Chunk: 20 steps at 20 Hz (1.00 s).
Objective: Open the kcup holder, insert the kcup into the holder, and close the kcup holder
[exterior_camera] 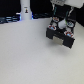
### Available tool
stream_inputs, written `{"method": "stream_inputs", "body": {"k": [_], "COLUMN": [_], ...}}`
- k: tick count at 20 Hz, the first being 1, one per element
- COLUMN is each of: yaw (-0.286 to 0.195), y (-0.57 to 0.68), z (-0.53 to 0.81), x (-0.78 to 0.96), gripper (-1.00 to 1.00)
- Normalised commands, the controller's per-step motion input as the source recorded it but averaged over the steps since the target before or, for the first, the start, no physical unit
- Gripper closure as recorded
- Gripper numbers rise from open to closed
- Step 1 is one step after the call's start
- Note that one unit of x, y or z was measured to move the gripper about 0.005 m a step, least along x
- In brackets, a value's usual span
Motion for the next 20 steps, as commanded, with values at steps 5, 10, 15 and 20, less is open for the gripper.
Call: {"method": "stream_inputs", "body": {"k": [5,10,15,20], "yaw": [-0.015,-0.030,-0.036,0.000], "y": [-0.26,-0.23,-0.19,0.08], "z": [-0.12,-0.09,-0.01,0.21], "x": [-0.39,-0.39,-0.31,0.04], "gripper": [-1.00,-1.00,-1.00,1.00]}}
